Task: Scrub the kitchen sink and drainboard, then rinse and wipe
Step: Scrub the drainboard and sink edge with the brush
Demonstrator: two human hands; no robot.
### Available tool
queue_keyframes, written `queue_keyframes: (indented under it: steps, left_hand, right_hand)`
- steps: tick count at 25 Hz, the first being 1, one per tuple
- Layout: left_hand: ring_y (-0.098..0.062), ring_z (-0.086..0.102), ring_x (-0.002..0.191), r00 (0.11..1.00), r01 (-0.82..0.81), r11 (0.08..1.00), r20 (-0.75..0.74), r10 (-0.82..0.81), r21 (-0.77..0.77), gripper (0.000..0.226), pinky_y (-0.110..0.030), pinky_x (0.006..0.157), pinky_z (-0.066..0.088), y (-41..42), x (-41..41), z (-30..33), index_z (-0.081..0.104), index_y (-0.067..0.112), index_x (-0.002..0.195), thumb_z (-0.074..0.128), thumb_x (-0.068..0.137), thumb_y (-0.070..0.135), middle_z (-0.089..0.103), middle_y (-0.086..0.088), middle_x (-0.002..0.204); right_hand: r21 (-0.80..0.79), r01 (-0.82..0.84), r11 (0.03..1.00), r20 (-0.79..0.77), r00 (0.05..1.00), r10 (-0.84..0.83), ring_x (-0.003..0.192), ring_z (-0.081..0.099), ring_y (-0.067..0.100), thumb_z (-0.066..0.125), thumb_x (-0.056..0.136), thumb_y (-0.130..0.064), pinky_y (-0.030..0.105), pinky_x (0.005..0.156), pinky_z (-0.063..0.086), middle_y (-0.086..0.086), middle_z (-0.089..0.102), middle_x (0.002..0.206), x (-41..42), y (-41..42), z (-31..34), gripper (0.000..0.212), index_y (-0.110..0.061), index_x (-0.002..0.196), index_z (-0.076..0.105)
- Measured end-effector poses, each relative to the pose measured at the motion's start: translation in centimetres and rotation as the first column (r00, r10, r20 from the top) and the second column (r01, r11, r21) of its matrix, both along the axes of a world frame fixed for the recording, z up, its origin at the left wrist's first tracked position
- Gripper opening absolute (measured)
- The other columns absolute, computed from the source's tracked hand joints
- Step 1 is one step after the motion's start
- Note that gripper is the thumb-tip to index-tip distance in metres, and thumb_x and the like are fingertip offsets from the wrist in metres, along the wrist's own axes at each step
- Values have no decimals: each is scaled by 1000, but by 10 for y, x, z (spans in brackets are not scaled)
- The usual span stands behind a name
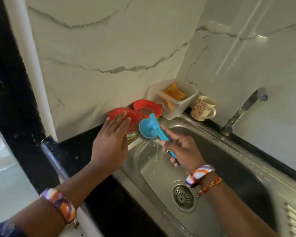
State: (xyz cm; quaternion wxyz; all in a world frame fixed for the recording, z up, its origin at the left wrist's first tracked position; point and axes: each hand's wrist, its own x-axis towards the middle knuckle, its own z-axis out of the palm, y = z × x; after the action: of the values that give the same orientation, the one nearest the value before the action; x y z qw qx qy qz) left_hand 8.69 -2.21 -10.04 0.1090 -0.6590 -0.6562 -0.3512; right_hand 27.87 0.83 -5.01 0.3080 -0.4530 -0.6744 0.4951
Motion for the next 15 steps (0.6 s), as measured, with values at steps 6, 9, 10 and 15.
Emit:
queue_keyframes:
  steps: [6,9,10,15]
  left_hand:
    - [-20,25,143,975,-114,933,141,170,-341,48,-31,118,8,-36,1,-27,41,9,141,43,93,10,32,-8,152]
    - [-16,19,145,992,-68,919,75,105,-387,48,-28,118,4,-33,1,-30,36,14,144,38,96,15,26,-4,155]
    - [-16,17,145,994,-68,913,56,99,-402,48,-28,118,4,-33,2,-29,35,15,145,37,97,16,25,-3,155]
    - [-15,16,145,993,-81,908,47,110,-412,49,-28,119,6,-32,4,-28,34,14,145,36,96,13,24,-3,155]
  right_hand:
    - [166,-173,971,277,953,123,39,48,-7,54,91,-2,4,48,36,-27,54,44,-3,5,-42,42,-13,132,51]
    - [240,-36,970,347,936,-51,42,50,-7,55,92,-6,4,51,37,-19,53,43,15,46,-43,39,-10,130,54]
    - [280,35,960,372,917,-142,50,54,-6,55,92,-9,6,53,37,-17,57,52,20,61,-45,36,-11,128,57]
    - [257,409,876,401,780,-481,114,57,34,49,93,-15,29,89,43,18,63,122,21,107,-52,37,-11,129,58]
